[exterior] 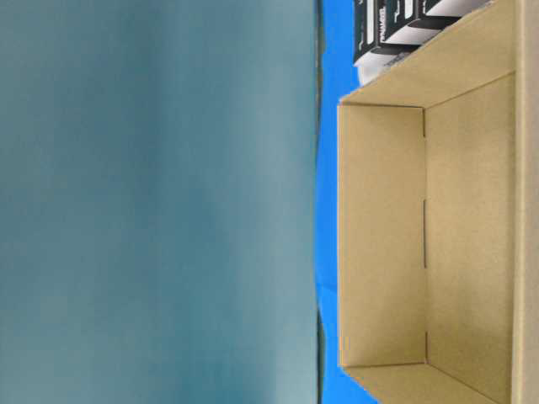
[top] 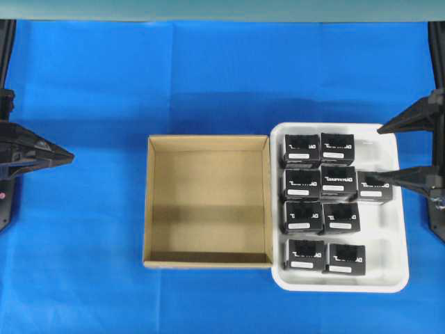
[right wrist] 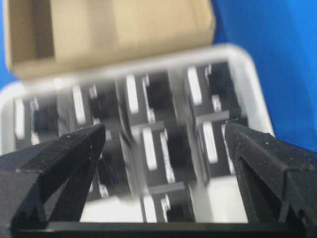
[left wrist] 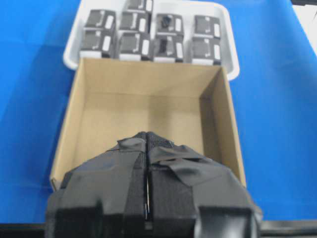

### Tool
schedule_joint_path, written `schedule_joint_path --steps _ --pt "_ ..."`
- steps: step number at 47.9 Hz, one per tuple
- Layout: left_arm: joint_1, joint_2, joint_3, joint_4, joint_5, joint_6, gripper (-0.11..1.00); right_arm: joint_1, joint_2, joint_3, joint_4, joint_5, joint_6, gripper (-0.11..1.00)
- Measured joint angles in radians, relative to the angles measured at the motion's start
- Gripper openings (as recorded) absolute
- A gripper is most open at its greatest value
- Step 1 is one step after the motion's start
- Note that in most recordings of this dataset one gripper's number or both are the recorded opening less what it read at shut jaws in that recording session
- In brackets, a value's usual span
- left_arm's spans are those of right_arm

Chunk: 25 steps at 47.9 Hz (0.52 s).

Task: Pick the box from inside the cardboard box.
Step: 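Open the right gripper and withdraw it to the right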

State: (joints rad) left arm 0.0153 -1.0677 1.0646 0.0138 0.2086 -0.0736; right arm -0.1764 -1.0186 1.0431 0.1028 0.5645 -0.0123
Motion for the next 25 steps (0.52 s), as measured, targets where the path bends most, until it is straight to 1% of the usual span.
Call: schedule_joint_path --steps 5,12,20,25 --pt "0.0 0.0 0.0 0.002 0.0 0.002 -0.07 0.0 -0.021 0.003 -0.002 -0.048 0.017 0.98" --pt "0.0 0.0 0.0 0.002 0.0 0.009 -0.07 0.0 -0.051 0.005 -0.002 -0.106 0.018 0.98" --pt "0.0 -0.002 -0.005 0.002 0.002 0.015 -0.07 0.0 -0.097 0.005 0.0 -0.204 0.02 0.97" --pt "0.0 -0.003 -0.006 0.002 0.0 0.015 -0.07 0.002 -0.12 0.009 0.0 -0.229 0.02 0.97"
